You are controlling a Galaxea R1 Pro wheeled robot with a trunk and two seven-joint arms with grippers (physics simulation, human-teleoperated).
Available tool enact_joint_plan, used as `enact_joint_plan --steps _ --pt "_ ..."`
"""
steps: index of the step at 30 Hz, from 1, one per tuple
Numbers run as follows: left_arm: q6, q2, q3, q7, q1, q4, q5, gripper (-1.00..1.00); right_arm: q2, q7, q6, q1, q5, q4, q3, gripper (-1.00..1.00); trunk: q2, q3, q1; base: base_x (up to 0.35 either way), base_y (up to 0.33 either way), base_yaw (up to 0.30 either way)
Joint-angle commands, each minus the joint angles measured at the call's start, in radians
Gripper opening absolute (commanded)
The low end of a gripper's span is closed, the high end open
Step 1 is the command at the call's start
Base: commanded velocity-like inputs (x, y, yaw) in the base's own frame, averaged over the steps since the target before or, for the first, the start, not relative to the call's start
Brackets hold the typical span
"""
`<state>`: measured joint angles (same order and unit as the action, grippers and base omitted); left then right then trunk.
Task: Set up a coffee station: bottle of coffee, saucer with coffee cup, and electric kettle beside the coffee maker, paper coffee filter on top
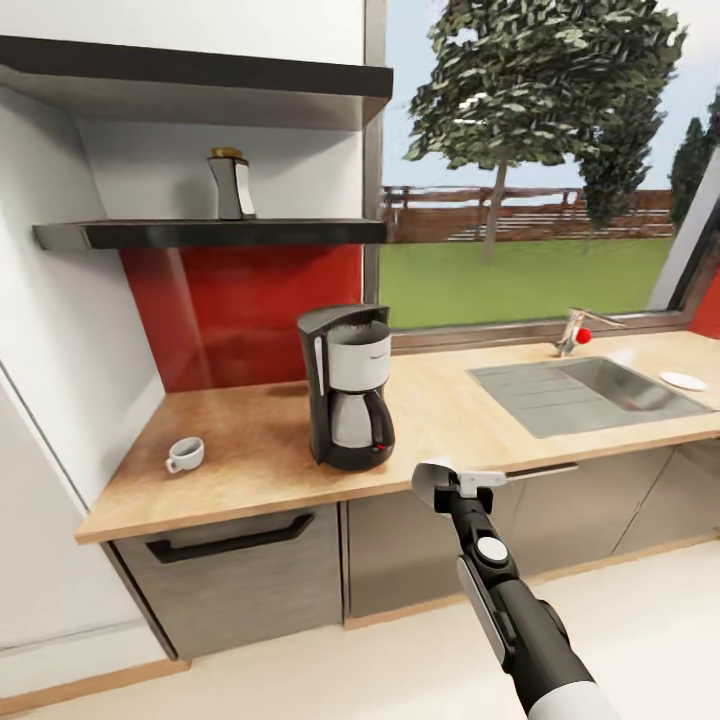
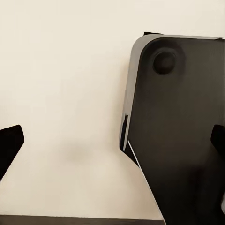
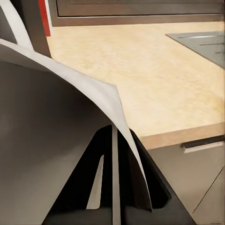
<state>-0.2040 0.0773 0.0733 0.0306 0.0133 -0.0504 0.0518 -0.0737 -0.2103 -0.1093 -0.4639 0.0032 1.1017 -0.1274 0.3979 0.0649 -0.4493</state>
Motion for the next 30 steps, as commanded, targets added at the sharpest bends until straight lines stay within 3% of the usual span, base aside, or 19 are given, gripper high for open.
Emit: enact_joint_plan --steps 1,17,23,30 --pt "-0.001 0.0 0.007 -0.002 0.0 -0.002 0.003 1.0 0.0 -0.006 -0.006 -0.001 -0.003 0.001 -0.002 -1.0 0.002 0.002 -0.001 0.0 0.334 -0.268" --pt "0.0 0.005 0.007 -0.001 0.0 0.001 0.003 1.0 0.0 -0.006 -0.006 -0.001 -0.003 0.002 -0.003 -1.0 0.002 0.002 -0.001 0.0 0.271 -0.268" --pt "0.0 0.005 0.007 -0.001 0.0 0.003 0.003 1.0 0.0 -0.006 -0.005 -0.001 -0.003 0.005 -0.002 -1.0 0.002 0.002 -0.001 0.0 0.059 -0.259" --pt "0.003 0.008 0.004 -0.005 0.0 0.006 -0.001 1.0 -0.001 -0.006 -0.008 -0.001 -0.005 0.003 -0.003 -1.0 0.002 0.002 -0.001 0.0 0.004 -0.063"
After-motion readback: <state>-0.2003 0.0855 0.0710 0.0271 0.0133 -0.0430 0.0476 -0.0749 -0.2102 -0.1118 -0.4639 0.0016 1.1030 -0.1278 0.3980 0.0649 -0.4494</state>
